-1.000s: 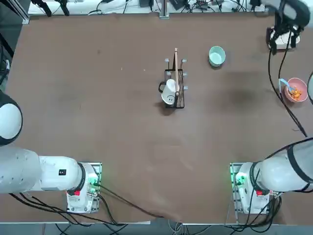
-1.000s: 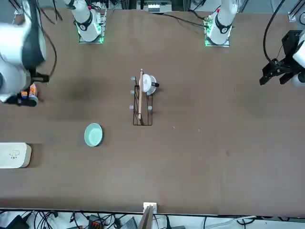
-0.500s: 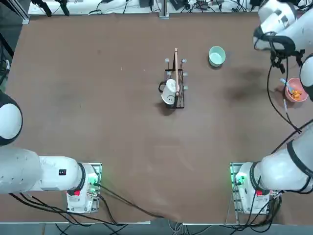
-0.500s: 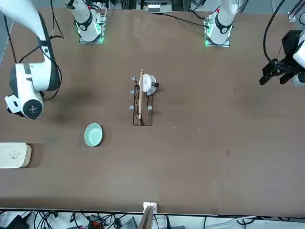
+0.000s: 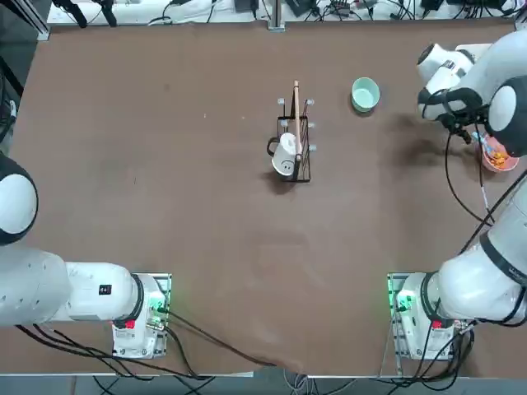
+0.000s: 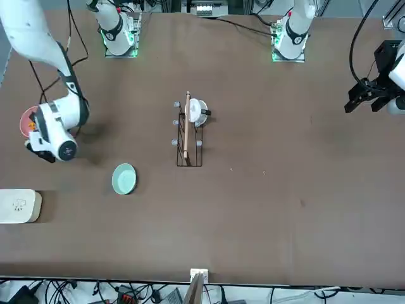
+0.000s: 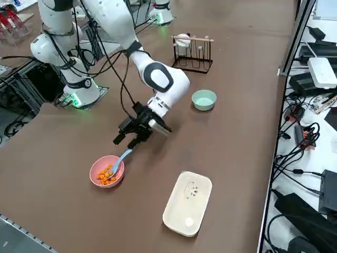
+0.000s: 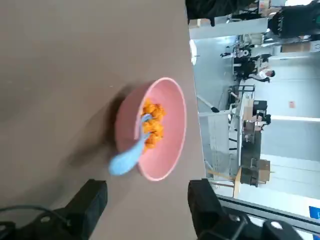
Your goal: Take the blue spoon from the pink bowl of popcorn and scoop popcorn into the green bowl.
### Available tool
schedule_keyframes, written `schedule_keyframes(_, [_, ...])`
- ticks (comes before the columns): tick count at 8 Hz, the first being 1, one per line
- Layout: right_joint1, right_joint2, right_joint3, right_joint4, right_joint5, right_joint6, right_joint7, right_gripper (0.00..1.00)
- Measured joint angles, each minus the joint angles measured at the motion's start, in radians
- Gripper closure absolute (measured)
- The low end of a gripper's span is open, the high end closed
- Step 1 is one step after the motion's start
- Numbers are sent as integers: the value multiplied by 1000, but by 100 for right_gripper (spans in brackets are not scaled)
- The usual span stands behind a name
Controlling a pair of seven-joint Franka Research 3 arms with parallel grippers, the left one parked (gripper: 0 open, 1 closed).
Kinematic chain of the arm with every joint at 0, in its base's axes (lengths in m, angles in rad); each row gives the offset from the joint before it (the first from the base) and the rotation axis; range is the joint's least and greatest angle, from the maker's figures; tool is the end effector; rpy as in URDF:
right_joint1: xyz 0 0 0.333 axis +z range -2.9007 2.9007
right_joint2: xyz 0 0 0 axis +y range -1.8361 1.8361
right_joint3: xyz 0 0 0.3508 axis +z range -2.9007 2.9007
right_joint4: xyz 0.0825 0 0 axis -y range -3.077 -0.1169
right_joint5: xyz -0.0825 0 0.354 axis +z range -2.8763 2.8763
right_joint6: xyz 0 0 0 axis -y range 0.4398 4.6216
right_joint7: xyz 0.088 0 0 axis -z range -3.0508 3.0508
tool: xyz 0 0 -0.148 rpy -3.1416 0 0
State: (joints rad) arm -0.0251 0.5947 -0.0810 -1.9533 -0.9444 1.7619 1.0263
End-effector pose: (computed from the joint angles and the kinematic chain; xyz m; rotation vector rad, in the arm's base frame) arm 0.5206 -0.1590 0.1986 1.9706 -0.5442 -0.3122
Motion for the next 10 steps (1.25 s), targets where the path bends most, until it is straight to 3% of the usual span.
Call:
schedule_keyframes(4, [12,24,-3,1,-88,-2,50,6])
schedule_keyframes(8, [12,112,-3,1,-212,-2,138,15])
schedule_keyframes(10, [12,127,-4,4,-239,-5,144,29])
